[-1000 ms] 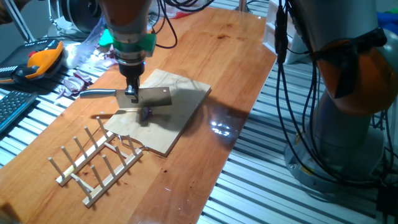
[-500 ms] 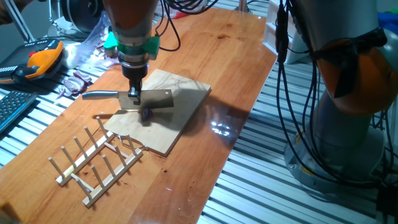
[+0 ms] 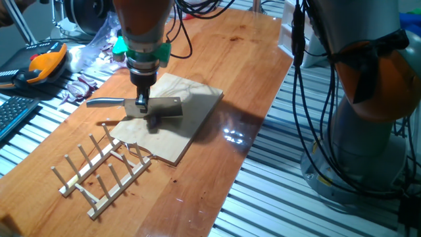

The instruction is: Chop the onions

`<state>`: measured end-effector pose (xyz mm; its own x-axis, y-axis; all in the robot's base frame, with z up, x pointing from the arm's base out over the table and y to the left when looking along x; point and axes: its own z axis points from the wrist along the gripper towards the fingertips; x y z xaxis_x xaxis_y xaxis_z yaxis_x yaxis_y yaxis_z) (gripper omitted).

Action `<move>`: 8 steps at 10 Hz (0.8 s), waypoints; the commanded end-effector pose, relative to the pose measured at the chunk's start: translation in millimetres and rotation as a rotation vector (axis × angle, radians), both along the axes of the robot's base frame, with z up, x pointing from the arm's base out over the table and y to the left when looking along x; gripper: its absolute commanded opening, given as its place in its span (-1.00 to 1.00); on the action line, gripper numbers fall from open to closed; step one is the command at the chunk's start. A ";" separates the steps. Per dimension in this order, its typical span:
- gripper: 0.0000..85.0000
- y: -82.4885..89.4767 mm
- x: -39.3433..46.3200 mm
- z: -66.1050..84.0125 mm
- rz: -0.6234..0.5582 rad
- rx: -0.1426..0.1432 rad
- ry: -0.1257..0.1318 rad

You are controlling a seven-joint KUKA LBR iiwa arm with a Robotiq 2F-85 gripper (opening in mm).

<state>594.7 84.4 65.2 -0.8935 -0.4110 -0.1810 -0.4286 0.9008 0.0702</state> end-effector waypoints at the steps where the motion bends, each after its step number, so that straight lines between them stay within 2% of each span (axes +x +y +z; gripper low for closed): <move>1: -1.00 1.9 0.6 4.7 0.004 -0.001 0.015; 3: -1.00 -0.3 6.5 20.6 0.007 -0.010 0.039; 4: -1.00 -2.0 7.0 22.9 0.006 -0.012 0.036; 6: -1.00 -5.4 4.9 20.9 0.006 -0.019 0.034; 8: -1.00 -9.6 1.3 17.5 0.007 -0.019 0.043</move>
<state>595.7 74.6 82.6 -0.8972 -0.4208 -0.1341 -0.4323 0.8989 0.0716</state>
